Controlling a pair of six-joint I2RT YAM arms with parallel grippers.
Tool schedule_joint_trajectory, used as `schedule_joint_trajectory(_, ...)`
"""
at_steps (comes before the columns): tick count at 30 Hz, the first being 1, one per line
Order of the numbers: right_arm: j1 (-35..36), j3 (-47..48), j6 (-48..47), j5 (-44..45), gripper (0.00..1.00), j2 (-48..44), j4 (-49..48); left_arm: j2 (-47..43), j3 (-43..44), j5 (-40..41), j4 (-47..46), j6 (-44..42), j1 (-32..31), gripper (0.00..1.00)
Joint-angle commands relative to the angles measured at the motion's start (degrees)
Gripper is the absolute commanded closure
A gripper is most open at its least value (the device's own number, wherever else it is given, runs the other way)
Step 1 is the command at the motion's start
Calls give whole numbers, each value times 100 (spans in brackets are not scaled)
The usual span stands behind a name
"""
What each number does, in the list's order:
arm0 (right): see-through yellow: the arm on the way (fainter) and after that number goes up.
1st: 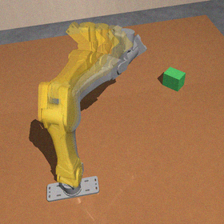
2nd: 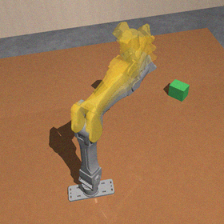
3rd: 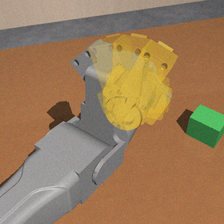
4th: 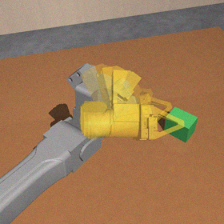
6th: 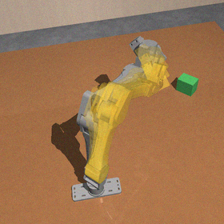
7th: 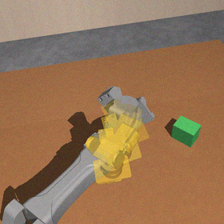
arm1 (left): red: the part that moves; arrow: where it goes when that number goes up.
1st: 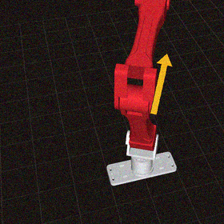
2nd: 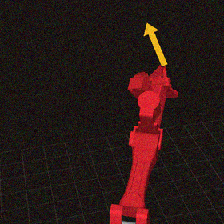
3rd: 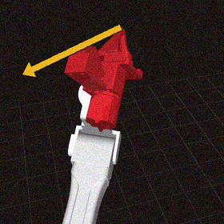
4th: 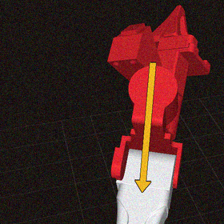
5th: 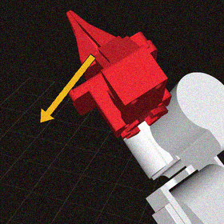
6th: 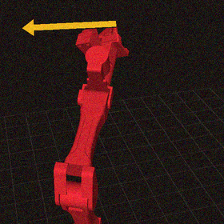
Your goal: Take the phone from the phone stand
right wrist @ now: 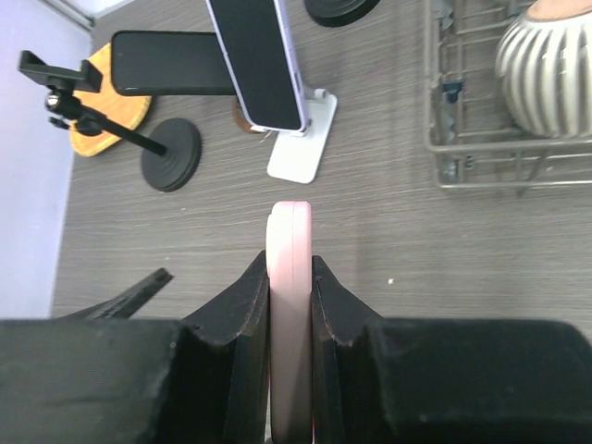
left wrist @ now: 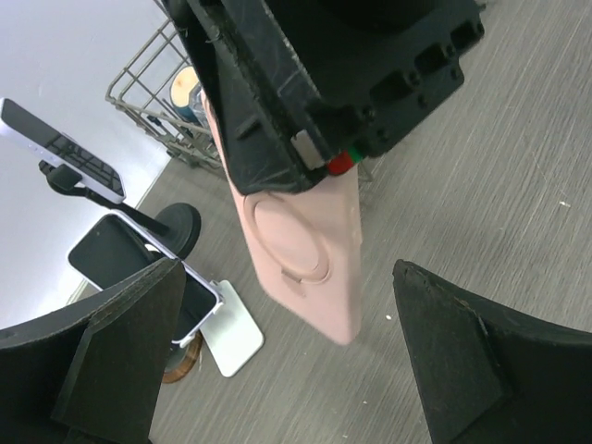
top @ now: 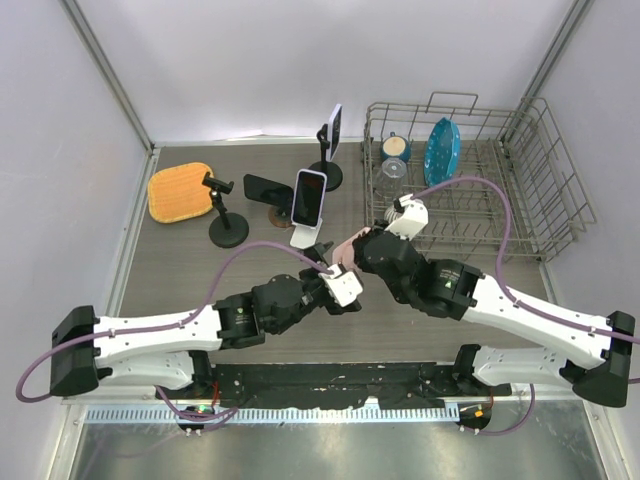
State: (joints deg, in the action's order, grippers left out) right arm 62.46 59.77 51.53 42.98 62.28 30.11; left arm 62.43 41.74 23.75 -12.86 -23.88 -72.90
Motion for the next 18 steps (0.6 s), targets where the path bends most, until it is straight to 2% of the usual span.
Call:
schedule_joint_trajectory(1,12,-88,700,-185,99,-295,-866,233,1,515,-700,243,-171,1)
schedule_joint_trajectory(4,12,-254,893,-359,99,-400,-1041,532,1,928,-936,331,-259,4)
schedule_joint_trajectory(10,12,-421,1157,-405,99,-515,-1129,709,19,1158,-990,340,-268,23)
schedule_joint_trajectory(11,12,-457,1193,-405,99,-550,-1147,717,19,1176,-990,357,-277,31)
schedule_joint_trajectory(18,12,-633,1518,-317,99,-682,-1270,919,142,1343,-841,498,-321,66)
